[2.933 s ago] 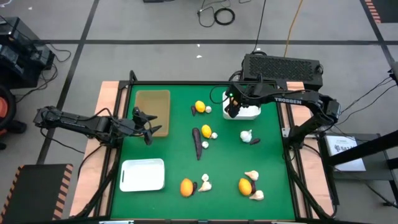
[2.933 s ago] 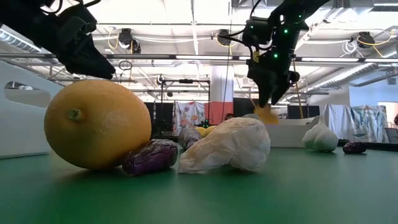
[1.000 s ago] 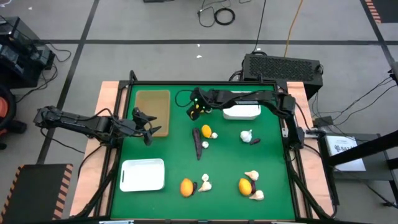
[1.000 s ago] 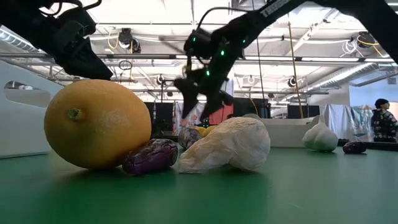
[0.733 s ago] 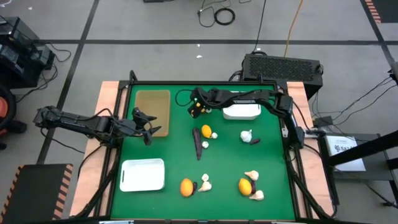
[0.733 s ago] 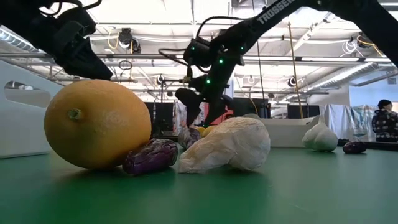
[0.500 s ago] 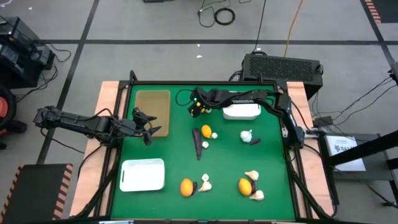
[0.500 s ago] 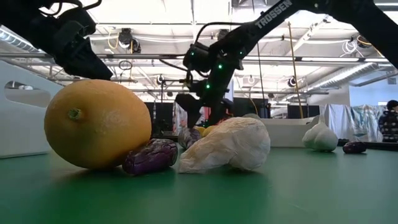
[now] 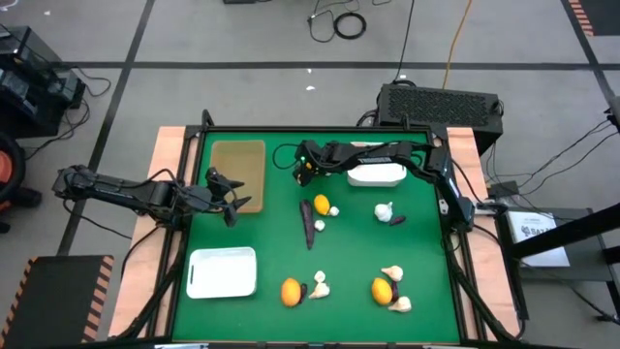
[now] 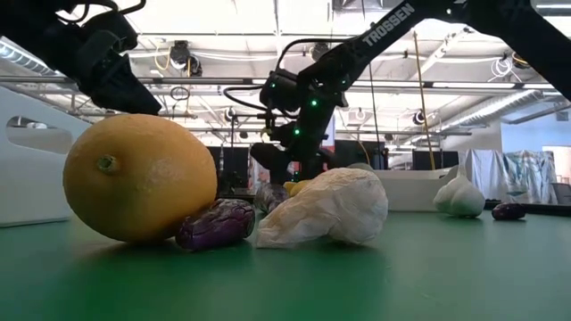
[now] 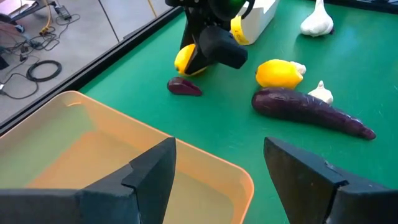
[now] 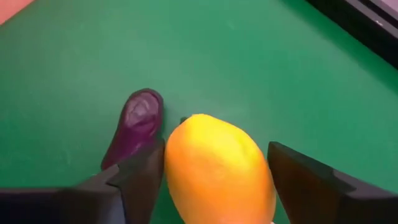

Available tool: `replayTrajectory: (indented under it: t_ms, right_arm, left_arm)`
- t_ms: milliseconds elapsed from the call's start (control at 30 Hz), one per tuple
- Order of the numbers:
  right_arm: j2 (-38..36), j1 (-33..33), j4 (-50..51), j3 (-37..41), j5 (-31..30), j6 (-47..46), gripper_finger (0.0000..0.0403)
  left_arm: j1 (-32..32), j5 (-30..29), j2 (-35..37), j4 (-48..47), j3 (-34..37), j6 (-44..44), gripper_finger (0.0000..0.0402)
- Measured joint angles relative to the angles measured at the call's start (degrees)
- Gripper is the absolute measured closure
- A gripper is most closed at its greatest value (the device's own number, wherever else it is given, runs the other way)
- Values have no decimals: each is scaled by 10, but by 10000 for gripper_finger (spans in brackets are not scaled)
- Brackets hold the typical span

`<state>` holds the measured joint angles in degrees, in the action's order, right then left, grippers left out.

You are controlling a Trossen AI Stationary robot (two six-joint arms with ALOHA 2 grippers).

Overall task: Sort produce into baskets
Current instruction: Put the lemon into the top white bin

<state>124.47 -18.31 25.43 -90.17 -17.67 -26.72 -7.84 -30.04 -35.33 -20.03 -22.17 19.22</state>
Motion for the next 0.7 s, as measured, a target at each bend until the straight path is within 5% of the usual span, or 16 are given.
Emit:
replayTrajectory:
  t_ms: [267, 700]
  right_arm:
    - [-2, 0, 1, 0, 26, 5, 186]
    - [-6, -1, 127, -96, 31, 61, 184]
  left_arm:
    - [0, 0, 0, 0, 0, 0, 150]
    - [0, -3, 0, 0, 0, 1, 150]
